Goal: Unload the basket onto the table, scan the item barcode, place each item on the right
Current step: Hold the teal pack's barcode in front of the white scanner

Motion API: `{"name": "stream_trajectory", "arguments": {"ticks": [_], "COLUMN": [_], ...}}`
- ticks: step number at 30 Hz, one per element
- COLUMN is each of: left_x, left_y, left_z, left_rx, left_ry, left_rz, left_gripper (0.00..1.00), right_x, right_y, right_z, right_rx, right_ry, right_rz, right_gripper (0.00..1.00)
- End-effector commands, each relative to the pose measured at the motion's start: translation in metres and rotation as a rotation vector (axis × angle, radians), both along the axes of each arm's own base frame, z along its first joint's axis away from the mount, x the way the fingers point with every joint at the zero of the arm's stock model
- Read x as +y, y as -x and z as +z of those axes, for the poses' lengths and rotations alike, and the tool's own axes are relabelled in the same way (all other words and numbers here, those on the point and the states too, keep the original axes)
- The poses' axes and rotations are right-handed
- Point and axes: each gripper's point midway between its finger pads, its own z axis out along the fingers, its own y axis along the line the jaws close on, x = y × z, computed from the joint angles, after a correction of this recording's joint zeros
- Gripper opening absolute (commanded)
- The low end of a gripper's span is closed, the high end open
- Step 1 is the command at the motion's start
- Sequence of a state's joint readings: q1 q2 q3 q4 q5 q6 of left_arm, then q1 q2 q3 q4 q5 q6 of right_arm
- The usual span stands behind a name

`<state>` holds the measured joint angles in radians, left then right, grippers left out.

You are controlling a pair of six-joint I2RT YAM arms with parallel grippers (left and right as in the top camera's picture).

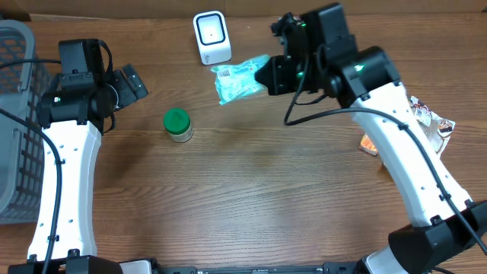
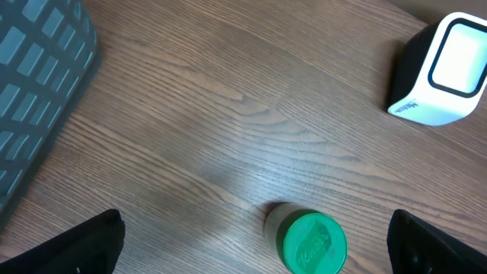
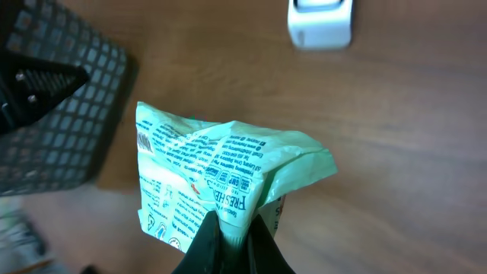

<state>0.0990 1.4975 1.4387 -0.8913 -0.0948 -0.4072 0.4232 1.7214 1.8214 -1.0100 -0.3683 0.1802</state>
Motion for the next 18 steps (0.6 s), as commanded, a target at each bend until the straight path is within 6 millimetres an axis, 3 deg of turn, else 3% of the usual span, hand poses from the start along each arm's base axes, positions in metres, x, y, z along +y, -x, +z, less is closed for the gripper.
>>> {"name": "stream_trajectory", "arguments": {"ticks": [1,6,18], "left_x": [0.004,0.004,0.004], "left_y": [-0.001,-0.001,-0.001], "left_z": [-0.003,-0.003,-0.003], "left_rx": [0.012,0.012,0.012], "left_ry": [-0.024,-0.024,-0.024], "left_rz": [-0.011,-0.011,-0.011], "left_gripper": [1.0,1.0,1.0], "right_x": [-0.008,-0.006,0.041], "right_y": [-0.027,-0.071,-0.171], "right_z": [0.016,0.024,0.031], "right_rx": [-0.183,-0.407,-1.022], "right_ry": [0.123,0.268,0.597], "right_rz": [-0.106,-0.234,-0.057], "right_gripper": [0.04,0.04,0.04]}}
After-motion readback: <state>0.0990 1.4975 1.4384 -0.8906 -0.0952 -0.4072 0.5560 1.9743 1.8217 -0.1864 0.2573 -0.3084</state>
